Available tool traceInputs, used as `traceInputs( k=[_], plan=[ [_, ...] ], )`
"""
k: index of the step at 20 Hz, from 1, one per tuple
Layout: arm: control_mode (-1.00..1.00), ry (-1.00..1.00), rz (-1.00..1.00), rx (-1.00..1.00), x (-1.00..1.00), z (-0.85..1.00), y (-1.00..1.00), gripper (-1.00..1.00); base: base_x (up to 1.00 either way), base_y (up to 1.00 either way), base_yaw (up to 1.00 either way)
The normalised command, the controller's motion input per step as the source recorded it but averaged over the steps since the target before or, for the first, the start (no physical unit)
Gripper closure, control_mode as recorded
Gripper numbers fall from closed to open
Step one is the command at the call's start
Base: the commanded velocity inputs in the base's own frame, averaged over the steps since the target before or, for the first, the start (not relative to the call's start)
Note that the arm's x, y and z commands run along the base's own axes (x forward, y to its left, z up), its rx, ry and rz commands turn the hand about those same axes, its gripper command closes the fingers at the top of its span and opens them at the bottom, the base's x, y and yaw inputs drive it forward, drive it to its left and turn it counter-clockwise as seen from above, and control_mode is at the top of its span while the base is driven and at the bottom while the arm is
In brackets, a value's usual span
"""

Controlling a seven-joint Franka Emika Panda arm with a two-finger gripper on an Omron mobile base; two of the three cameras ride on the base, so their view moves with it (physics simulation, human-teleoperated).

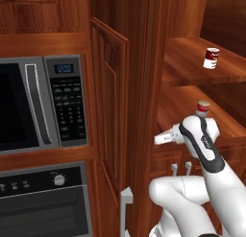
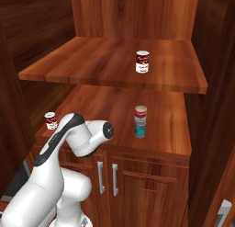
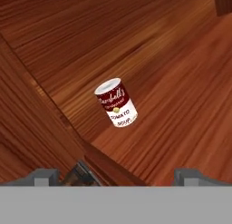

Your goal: Stack two cans on top of the other two cans in the cabinet.

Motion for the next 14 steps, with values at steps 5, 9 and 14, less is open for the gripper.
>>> traceInputs(
  k=[5, 9, 14],
  plan=[
    [-1.00, -0.13, 0.08, -0.02, 0.01, -0.04, 0.27, -1.00, 0.00, 0.00, 0.00],
    [-1.00, -0.38, 0.08, -0.04, 0.00, -0.07, 0.27, -1.00, 0.00, 0.00, 0.00],
    [-1.00, -0.40, 0.01, -0.03, 0.02, -0.03, 0.24, -1.00, 0.00, 0.00, 0.00]
  ],
)
